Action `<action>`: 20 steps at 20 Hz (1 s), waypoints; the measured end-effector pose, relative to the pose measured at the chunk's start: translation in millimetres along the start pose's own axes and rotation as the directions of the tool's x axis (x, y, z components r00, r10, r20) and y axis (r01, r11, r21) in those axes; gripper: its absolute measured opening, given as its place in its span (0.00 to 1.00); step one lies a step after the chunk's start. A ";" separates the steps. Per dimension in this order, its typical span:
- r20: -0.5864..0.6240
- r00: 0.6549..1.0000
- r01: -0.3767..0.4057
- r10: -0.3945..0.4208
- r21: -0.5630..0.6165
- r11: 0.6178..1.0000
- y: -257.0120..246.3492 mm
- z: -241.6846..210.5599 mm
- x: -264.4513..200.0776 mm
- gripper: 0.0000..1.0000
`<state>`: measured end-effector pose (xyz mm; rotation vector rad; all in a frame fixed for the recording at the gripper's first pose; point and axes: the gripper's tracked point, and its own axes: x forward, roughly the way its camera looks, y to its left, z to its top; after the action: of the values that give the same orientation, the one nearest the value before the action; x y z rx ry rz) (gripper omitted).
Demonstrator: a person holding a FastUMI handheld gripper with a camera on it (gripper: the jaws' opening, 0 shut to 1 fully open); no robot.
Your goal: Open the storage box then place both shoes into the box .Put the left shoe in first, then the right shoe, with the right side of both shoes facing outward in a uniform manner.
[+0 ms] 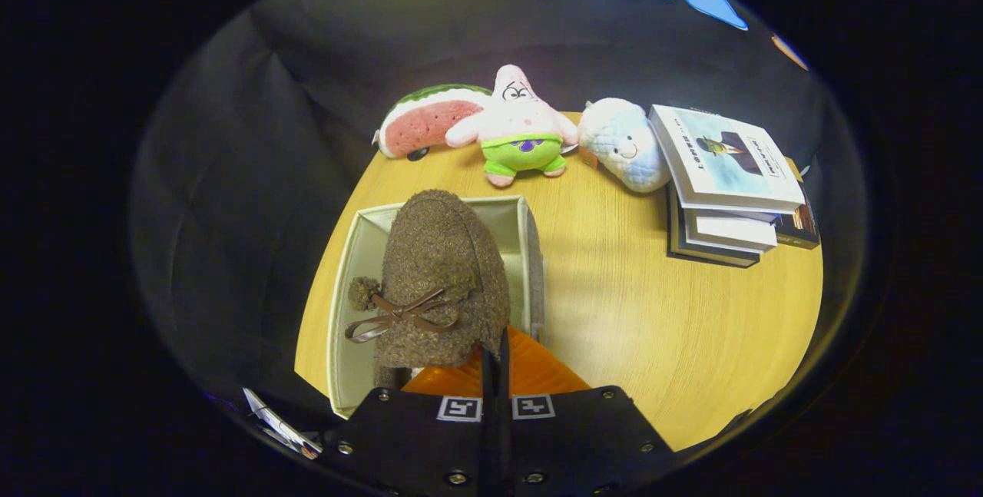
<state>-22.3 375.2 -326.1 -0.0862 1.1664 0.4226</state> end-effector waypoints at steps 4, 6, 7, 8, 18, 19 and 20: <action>-0.020 0.993 0.118 -0.120 -0.081 0.990 2.1 -4.0 32.1 0.00; -0.032 0.983 0.174 -0.179 -0.124 0.977 1.3 -6.8 44.4 0.00; -0.037 0.979 0.195 -0.201 -0.137 0.971 0.1 -8.8 49.8 0.00; -0.042 0.975 0.208 -0.216 -0.147 0.967 -1.5 -10.9 55.2 0.00; 0.036 0.995 0.099 -0.094 -0.144 0.985 11.3 -4.5 14.0 0.28; 0.095 0.992 0.102 -0.088 -0.150 0.983 6.7 7.2 -2.1 0.34; 0.156 0.985 0.092 -0.069 -0.150 0.984 6.7 17.5 -17.6 0.37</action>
<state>-15.2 381.5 -302.1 -0.2343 0.9762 0.4412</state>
